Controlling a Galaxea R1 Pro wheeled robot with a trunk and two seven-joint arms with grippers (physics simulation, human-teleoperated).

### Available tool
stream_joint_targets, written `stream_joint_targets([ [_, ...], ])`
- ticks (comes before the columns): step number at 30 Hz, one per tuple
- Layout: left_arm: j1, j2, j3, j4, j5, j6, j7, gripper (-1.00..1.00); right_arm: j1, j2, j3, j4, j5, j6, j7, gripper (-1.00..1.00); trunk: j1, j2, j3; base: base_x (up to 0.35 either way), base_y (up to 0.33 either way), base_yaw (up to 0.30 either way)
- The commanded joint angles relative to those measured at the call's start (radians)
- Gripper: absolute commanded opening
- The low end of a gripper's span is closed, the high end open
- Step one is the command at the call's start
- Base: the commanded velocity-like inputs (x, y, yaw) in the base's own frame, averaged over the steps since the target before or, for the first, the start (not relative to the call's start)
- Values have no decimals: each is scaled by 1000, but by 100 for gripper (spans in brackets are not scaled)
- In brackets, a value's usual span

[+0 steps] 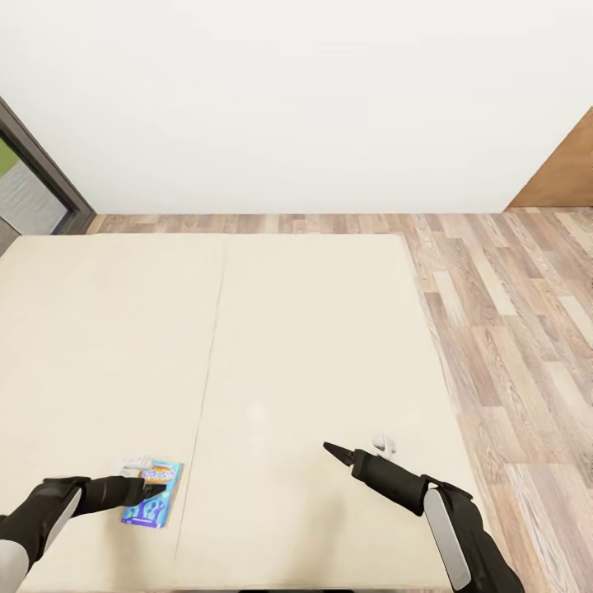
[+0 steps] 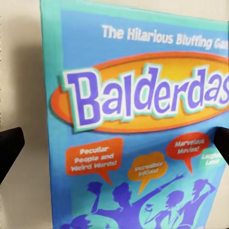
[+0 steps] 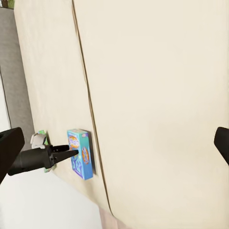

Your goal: Put all the toys in the child's room - the three board games (two on the bed and one on the table), the two jigsaw puzzles on the table, and the tennis ball on the table - inside the toy box on the table in the child's room.

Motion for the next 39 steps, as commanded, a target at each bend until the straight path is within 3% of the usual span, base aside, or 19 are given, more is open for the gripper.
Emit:
stream_joint_targets([
  [1, 1, -7, 8, -1, -2, 5, -10, 100, -1, 1, -3, 0, -2, 6, 3, 100, 0, 0, 0, 0, 0, -30],
  [6, 1, -9, 8, -1, -7, 5, -10, 100, -1, 1, -3, 0, -1, 6, 3, 100, 0, 0, 0, 0, 0, -14],
  [7, 1, -40, 8, -1, 77, 5, -10, 100, -1, 1, -3, 0, -2, 6, 3, 100, 0, 0, 0, 0, 0, -5],
  [39, 1, -40, 7, -1, 76, 5, -10, 100, -1, 1, -2, 0, -1, 7, 3, 100, 0, 0, 2, -27, -15, -10],
])
